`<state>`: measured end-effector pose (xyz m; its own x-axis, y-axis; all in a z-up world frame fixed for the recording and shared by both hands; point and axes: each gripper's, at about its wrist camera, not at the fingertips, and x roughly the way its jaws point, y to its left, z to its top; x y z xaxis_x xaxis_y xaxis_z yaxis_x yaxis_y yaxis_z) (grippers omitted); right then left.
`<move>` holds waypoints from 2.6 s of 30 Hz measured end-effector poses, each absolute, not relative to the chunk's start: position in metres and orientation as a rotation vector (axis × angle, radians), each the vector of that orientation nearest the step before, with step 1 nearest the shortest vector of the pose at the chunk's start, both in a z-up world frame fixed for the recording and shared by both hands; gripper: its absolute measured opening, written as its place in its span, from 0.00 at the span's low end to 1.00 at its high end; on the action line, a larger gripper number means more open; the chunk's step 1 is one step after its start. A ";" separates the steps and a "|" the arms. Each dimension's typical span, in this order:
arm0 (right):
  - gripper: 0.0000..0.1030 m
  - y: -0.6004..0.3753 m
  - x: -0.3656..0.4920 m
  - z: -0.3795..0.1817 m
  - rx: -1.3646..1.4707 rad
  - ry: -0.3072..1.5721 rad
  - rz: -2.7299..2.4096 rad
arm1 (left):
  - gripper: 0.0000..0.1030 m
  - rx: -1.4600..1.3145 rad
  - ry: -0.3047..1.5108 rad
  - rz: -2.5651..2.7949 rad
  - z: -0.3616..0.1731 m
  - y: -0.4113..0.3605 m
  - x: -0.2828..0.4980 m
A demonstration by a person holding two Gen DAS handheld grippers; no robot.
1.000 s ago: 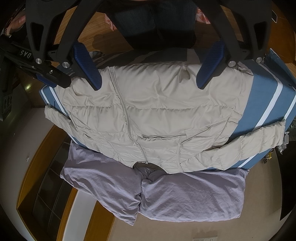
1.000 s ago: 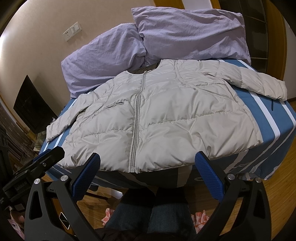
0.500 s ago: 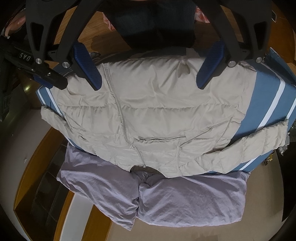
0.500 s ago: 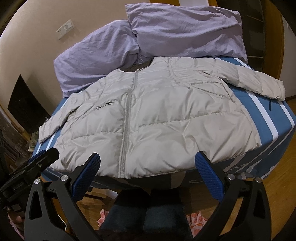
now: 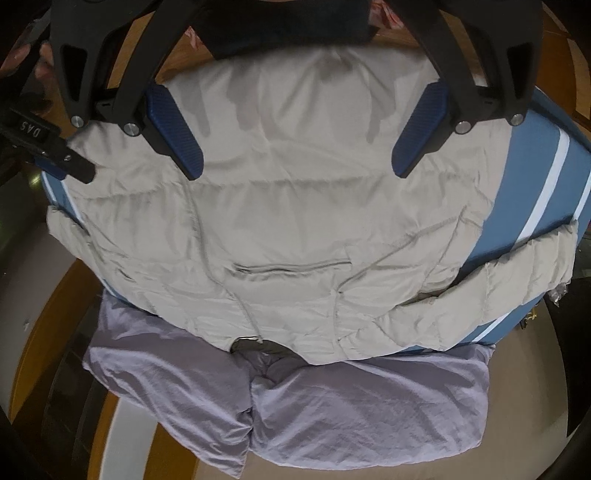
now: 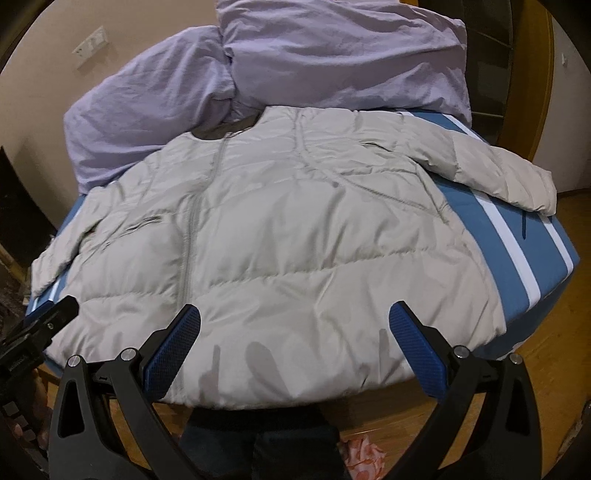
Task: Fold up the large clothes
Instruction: 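Reach the right gripper to the jacket sleeve cuff and grasp it, then lift the sleeve with the right gripper and carry it across the jacket front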
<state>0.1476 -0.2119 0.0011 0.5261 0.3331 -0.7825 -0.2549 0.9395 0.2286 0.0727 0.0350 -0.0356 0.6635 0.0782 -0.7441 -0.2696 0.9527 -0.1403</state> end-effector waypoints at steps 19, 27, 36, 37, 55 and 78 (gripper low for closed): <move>0.99 -0.291 0.267 -0.016 0.123 0.944 0.028 | 0.98 -0.159 0.833 0.357 -0.051 0.082 0.149; 0.95 -0.374 0.321 -0.041 0.193 0.975 -0.217 | 0.98 -0.169 0.875 0.379 -0.079 0.090 0.163; 0.73 -0.461 0.353 -0.079 0.327 1.013 -0.420 | 0.98 -0.155 0.869 0.396 -0.092 0.089 0.169; 0.73 -0.466 0.355 -0.082 0.346 1.013 -0.428 | 0.98 -0.154 0.870 0.396 -0.093 0.089 0.170; 0.39 -0.503 0.363 -0.092 0.520 0.930 -0.420 | 0.98 -0.149 0.872 0.402 -0.097 0.090 0.172; 0.16 -0.386 0.370 -0.002 0.279 0.769 -0.131 | 0.98 -0.171 0.865 0.391 -0.098 0.092 0.170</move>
